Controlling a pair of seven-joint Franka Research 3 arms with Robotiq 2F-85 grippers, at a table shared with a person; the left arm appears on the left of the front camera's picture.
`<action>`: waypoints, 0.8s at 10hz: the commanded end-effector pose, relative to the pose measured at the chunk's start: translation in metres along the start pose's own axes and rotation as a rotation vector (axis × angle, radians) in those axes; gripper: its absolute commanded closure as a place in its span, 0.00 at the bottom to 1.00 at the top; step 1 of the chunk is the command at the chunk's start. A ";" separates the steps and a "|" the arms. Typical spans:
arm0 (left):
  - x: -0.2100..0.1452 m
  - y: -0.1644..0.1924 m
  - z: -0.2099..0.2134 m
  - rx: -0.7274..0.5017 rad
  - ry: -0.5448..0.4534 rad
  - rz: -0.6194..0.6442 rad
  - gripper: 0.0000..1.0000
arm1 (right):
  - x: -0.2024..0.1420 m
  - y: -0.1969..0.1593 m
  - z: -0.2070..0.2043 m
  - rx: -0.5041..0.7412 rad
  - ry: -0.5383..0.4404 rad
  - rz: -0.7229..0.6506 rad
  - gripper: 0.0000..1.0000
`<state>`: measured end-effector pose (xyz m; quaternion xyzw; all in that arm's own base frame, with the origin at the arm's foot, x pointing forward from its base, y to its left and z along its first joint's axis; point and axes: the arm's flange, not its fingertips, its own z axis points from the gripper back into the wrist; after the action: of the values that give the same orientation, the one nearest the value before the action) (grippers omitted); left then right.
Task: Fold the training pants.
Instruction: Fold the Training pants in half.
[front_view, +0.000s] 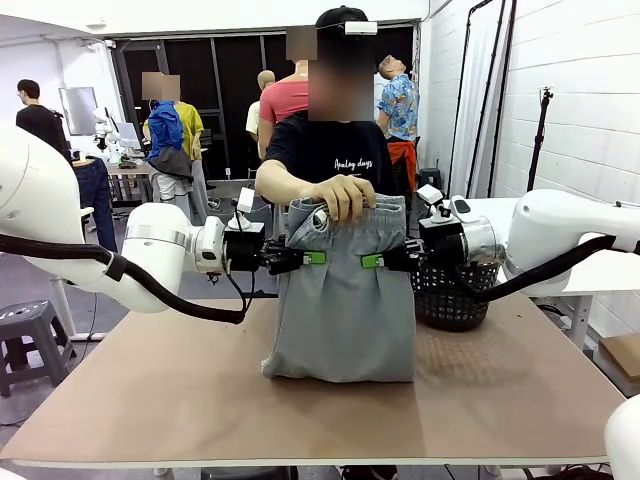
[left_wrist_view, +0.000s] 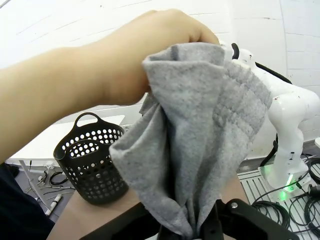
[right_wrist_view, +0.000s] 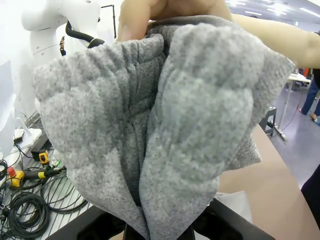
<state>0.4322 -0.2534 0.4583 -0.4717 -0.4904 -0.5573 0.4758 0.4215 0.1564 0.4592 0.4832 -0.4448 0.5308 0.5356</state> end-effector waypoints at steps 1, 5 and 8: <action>0.003 0.000 0.000 0.009 0.007 -0.012 1.00 | 0.002 0.003 -0.001 0.006 -0.007 -0.007 1.00; 0.003 0.000 0.000 0.009 0.007 -0.012 1.00 | 0.002 0.003 -0.001 0.006 -0.007 -0.007 1.00; 0.003 0.000 0.000 0.009 0.007 -0.012 1.00 | 0.002 0.003 -0.001 0.006 -0.007 -0.007 1.00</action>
<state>0.4322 -0.2533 0.4583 -0.4716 -0.4903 -0.5574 0.4759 0.4215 0.1564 0.4591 0.4833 -0.4447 0.5308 0.5357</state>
